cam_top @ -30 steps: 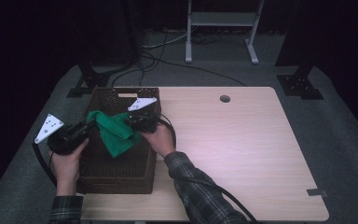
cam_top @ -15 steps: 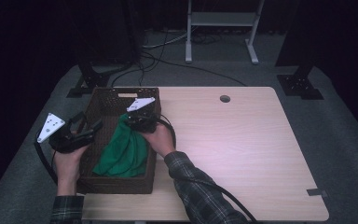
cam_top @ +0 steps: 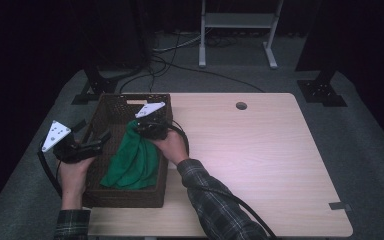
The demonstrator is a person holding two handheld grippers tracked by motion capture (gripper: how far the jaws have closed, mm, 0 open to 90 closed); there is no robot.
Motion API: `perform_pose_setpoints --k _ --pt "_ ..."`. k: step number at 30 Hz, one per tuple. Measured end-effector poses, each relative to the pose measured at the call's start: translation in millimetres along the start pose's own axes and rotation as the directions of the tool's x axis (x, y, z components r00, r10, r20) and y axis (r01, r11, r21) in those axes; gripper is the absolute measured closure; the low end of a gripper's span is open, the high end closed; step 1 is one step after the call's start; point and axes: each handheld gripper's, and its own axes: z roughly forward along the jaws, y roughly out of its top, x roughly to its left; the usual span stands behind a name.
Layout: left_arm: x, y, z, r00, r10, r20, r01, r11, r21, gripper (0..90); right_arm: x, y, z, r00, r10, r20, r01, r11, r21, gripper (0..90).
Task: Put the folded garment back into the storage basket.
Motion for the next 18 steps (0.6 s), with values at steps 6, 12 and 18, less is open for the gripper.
perform_pose_setpoints --k 6,12,18 --pt "-1.2 -0.1 -0.1 0.9999 0.007 -0.01 -0.007 1.0 0.002 0.0 -14.6 4.4 4.6 0.9986 -0.027 0.045 0.027 1.0 -0.003 74.7" --pt "-1.3 -0.4 0.6 0.9999 0.007 -0.013 -0.007 1.0 0.004 0.0 -32.3 9.1 -6.1 0.9931 0.062 0.1 -0.058 0.998 -0.039 26.5" --pt "-0.6 -0.8 1.4 0.9997 0.013 -0.022 -0.012 0.9999 0.009 0.0 -41.5 10.6 -28.0 0.9894 0.07 0.128 -0.062 0.996 -0.067 3.2"
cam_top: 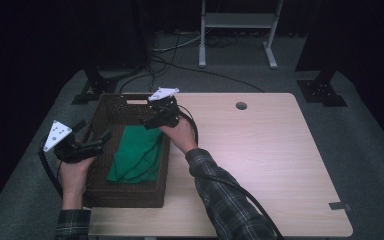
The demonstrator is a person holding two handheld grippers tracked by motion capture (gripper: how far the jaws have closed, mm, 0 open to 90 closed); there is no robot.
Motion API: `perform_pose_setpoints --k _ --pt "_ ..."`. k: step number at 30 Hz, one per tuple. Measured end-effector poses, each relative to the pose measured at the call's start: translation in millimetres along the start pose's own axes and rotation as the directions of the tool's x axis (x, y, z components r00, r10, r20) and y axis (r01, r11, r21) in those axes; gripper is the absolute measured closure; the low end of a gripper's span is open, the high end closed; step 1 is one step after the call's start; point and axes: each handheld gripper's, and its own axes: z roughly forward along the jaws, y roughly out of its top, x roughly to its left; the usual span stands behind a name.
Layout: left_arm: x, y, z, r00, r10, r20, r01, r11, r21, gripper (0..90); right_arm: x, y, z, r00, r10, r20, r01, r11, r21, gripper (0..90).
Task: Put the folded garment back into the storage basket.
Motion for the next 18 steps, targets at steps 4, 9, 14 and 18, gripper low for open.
perform_pose_setpoints --k 4,9,14,18 --pt "0.0 -0.5 0.7 0.9999 0.007 -0.01 -0.007 1.0 -0.005 0.0 -8.3 -1.6 -21.7 0.9999 0.002 -0.015 -0.002 1.0 -0.014 0.0" --pt "0.5 -0.9 0.9 0.9996 0.004 -0.026 -0.005 0.9999 -0.009 0.0 -22.4 -11.2 -57.7 0.9999 -0.005 -0.015 0.005 1.0 -0.025 0.0" --pt "0.3 -1.2 0.8 0.9993 0.01 -0.037 -0.011 0.9998 -0.02 0.0 -37.9 -23.4 -99.1 0.9991 -0.037 0.021 0.038 0.999 -0.02 0.0" --pt "-1.2 -0.9 0.6 0.9989 0.027 -0.039 -0.028 0.9992 -0.028 0.0 -52.4 -34.9 -135.8 0.9983 -0.046 0.036 0.047 0.998 -0.039 0.0"
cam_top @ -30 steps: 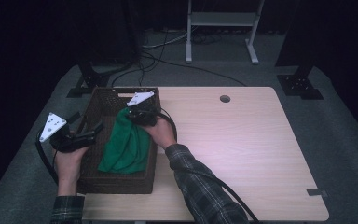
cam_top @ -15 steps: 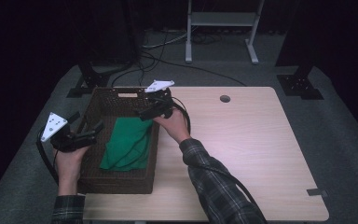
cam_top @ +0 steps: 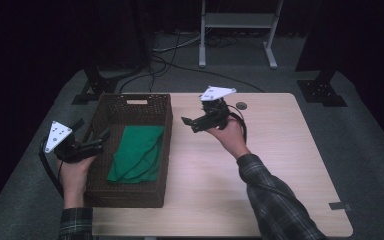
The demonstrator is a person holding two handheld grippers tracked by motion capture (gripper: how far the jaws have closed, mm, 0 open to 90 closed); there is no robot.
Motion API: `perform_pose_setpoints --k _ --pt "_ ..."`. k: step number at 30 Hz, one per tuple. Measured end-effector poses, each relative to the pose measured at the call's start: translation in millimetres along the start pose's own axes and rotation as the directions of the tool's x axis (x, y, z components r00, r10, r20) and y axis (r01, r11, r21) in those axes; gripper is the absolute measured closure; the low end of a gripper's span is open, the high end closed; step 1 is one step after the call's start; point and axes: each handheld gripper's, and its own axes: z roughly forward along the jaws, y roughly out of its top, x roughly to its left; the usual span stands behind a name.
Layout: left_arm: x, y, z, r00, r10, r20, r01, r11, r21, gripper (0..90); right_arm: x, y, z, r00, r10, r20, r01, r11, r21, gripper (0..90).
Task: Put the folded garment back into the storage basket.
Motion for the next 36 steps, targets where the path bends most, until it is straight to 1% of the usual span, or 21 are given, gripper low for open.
perform_pose_setpoints --k 3,7,9,13,15,17,20,22,24,26,30,33,36 --pt "-1.3 0.2 0.3 0.9999 0.01 -0.005 -0.01 0.9999 -0.005 0.0 -11.2 -10.5 -26.8 0.9999 -0.005 0.009 0.005 1.0 0.0 0.0" --pt "-1.7 -0.1 2.2 0.9997 0.015 -0.018 -0.015 0.9999 0.009 0.0 -26.2 -26.8 -62.5 0.9996 -0.016 0.022 0.016 1.0 0.005 0.0" --pt "-2.5 0.2 2.2 0.9994 0.02 -0.028 -0.019 0.9997 0.012 0.0 -34.3 -35.5 -80.5 0.9997 -0.009 0.025 0.009 1.0 0.004 0.0" --pt "-4.2 1.0 1.8 0.9991 0.03 -0.029 -0.03 0.9995 -0.006 0.0 -46.7 -56.1 -116.5 0.999 -0.001 0.045 0.001 1.0 -0.004 0.0" --pt "-4.9 1.3 1.1 0.9993 0.029 -0.025 -0.029 0.9994 -0.02 0.0 -49.6 -67.0 -131.7 0.9983 -0.003 0.059 0.003 1.0 0.002 0.0" --pt "-5.1 1.6 0.7 0.9995 0.025 -0.02 -0.026 0.9992 -0.03 0.0 -51.9 -83.5 -150.3 0.9974 0.005 0.071 -0.006 1.0 0.01 0.0" --pt "-4.2 1.3 0.0 0.9997 0.011 -0.021 -0.012 0.9993 -0.034 0.0 -51.7 -109.3 -173.2 0.995 0.044 0.09 -0.045 0.999 0.013 0.0" --pt "-3.1 1.2 -0.6 0.9998 0.001 -0.022 -0.002 0.9991 -0.042 0.0 -50.8 -127.4 -185.2 0.9926 0.068 0.1 -0.071 0.997 0.027 0.0" --pt "-2.5 1.0 -1.1 0.9998 -0.004 -0.018 0.003 0.9988 -0.049 0.0 -48.4 -145.1 -194.6 0.9901 0.079 0.116 -0.084 0.995 0.045 0.0" --pt "-2.6 0.9 -1.1 0.9999 -0.007 -0.013 0.006 0.9986 -0.052 0.0 -45.5 -162.1 -202.2 0.9867 0.096 0.131 -0.105 0.992 0.066 0.0" --pt "-1.9 0.7 -0.1 0.9999 -0.014 0.0 0.014 0.9988 -0.046 0.0 -38.3 -193.1 -214.2 0.9782 0.138 0.155 -0.153 0.984 0.087 0.0" --pt "-2.2 0.7 -0.3 0.9999 -0.012 0.002 0.012 0.9989 -0.046 0.0 -32.3 -212.0 -222.0 0.9736 0.152 0.17 -0.172 0.979 0.111 0.0" --pt "-2.8 0.5 0.6 0.9999 -0.01 0.003 0.01 0.9991 -0.041 0.0 -26.5 -227.8 -228.6 0.9709 0.164 0.175 -0.191 0.97 0.152 0.0"
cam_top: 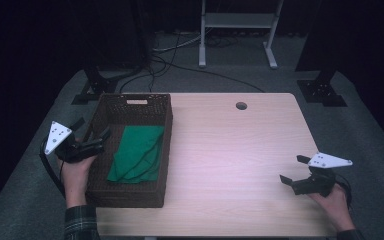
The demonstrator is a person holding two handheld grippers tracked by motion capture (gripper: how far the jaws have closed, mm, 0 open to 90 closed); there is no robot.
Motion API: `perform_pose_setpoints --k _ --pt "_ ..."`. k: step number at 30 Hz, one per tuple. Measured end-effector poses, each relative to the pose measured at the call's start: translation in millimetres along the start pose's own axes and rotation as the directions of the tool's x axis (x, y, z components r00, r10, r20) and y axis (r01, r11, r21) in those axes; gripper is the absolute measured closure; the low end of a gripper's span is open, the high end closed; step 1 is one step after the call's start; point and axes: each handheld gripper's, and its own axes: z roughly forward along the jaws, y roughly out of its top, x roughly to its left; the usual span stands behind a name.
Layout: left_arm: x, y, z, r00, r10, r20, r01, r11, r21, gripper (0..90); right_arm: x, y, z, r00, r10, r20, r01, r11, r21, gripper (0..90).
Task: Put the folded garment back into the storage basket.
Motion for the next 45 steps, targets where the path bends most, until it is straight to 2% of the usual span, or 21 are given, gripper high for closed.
perform_pose_setpoints --k 4,7,10,12,15,17,19,24,30,35,38,39,40,45 --pt "0.6 -0.1 0.5 1.0 -0.004 0.007 0.004 1.0 0.002 0.0 2.7 -21.0 -5.7 0.9999 0.009 -0.008 -0.009 0.998 0.063 0.0" --pt "0.2 0.1 0.3 0.9999 -0.006 0.012 0.006 1.0 -0.002 0.0 5.5 -34.1 -7.3 1.0 -0.005 0.005 0.005 0.994 0.111 0.0" --pt "0.1 0.5 0.7 0.9998 -0.008 0.019 0.008 1.0 -0.004 0.0 7.2 -44.4 -7.7 0.9998 -0.012 0.017 0.009 0.988 0.152 0.0" --pt "0.2 0.5 1.5 0.9997 -0.01 0.023 0.01 0.9999 0.001 0.0 6.4 -49.6 -7.4 0.9999 0.008 0.01 -0.01 0.985 0.172 0.0" --pt "-2.1 1.8 2.3 0.9996 -0.001 0.026 0.001 1.0 0.003 0.0 7.2 -54.9 -5.8 0.9997 -0.01 0.021 0.006 0.978 0.207 0.0" --pt "-4.0 2.9 2.7 0.9996 0.006 0.029 -0.006 1.0 0.006 0.0 6.9 -56.8 -5.0 1.0 0.006 0.001 -0.006 0.979 0.203 0.0" --pt "-5.6 4.4 2.2 0.9993 -0.009 0.036 0.009 1.0 0.001 0.0 5.6 -57.0 -4.4 0.9995 0.029 -0.014 -0.026 0.977 0.213 0.0" --pt "-17.2 14.0 0.9 0.9989 -0.015 0.044 0.015 0.9999 0.0 0.0 5.8 -57.1 -4.4 0.9995 0.028 -0.015 -0.025 0.977 0.213 0.0" --pt "-45.4 31.1 4.9 0.9963 -0.001 0.086 0.001 1.0 -0.002 0.0 5.9 -57.1 -4.4 0.9995 0.029 -0.015 -0.025 0.977 0.213 0.0" --pt "-76.9 42.8 11.7 0.9914 -0.009 0.13 0.01 0.9999 -0.007 0.0 5.9 -57.1 -4.4 0.9995 0.029 -0.015 -0.025 0.977 0.213 0.0" --pt "-99.4 47.7 18.0 0.9849 -0.005 0.173 0.007 0.9999 -0.011 0.0 5.9 -57.1 -4.4 0.9995 0.029 -0.014 -0.025 0.977 0.213 0.0" --pt "-114.5 50.0 23.0 0.9783 -0.003 0.207 0.007 0.9998 -0.018 0.0 5.9 -57.1 -4.4 0.9995 0.029 -0.014 -0.026 0.977 0.214 0.0" --pt "-114.5 50.0 23.0 0.9783 -0.003 0.207 0.007 0.9998 -0.018 0.0 5.9 -57.1 -4.4 0.9995 0.029 -0.014 -0.026 0.977 0.214 0.0" --pt "-151.3 51.3 37.2 0.9648 -0.005 0.263 0.013 0.9994 -0.03 0.0 5.9 -57.1 -4.4 0.9995 0.029 -0.015 -0.026 0.977 0.213 0.0"
